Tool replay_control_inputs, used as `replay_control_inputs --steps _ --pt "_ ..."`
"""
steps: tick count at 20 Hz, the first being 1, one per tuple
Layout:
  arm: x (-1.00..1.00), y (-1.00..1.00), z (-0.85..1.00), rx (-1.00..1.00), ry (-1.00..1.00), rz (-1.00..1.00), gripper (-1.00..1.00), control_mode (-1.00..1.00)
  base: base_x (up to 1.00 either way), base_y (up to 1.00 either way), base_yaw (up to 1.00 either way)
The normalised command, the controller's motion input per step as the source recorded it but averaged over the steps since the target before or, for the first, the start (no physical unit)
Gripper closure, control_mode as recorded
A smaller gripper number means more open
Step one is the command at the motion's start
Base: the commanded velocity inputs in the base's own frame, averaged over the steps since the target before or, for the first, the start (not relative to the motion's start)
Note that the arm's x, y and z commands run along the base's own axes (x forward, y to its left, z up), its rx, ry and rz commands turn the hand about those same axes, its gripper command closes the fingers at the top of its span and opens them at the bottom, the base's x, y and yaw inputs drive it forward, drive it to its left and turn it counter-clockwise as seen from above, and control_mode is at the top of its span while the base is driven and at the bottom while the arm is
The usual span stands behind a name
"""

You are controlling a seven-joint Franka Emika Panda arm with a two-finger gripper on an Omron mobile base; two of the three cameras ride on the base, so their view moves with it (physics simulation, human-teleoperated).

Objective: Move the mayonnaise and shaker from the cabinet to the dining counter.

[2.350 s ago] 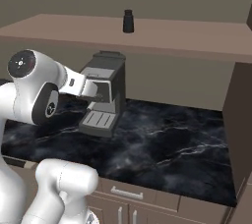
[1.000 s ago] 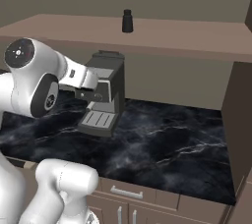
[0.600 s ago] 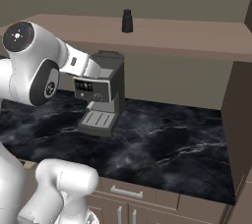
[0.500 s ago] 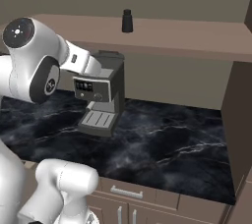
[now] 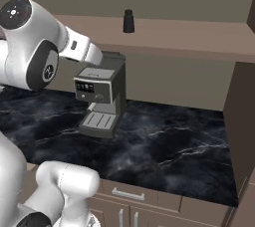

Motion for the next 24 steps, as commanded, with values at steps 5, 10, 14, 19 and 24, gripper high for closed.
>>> replay_control_inputs --steps 5,10,14,19,24 --pt "0.08 -0.01 0.08 -0.02 0.0 0.0 -1.0 -1.0 0.0 0.0 0.0" --pt "0.27 -0.04 0.0 -0.12 0.0 -0.01 -1.0 -1.0 0.0 0.0 0.0" --pt "0.36 -0.05 0.0 -0.17 0.0 -0.02 -1.0 -1.0 0.0 0.0 0.0" --pt "0.3 -0.02 0.0 -0.09 0.0 0.0 -1.0 -1.0 0.0 0.0 0.0" --pt "0.23 -0.04 0.0 0.0 -0.04 0.0 -1.0 -1.0 0.0 0.0 0.0"
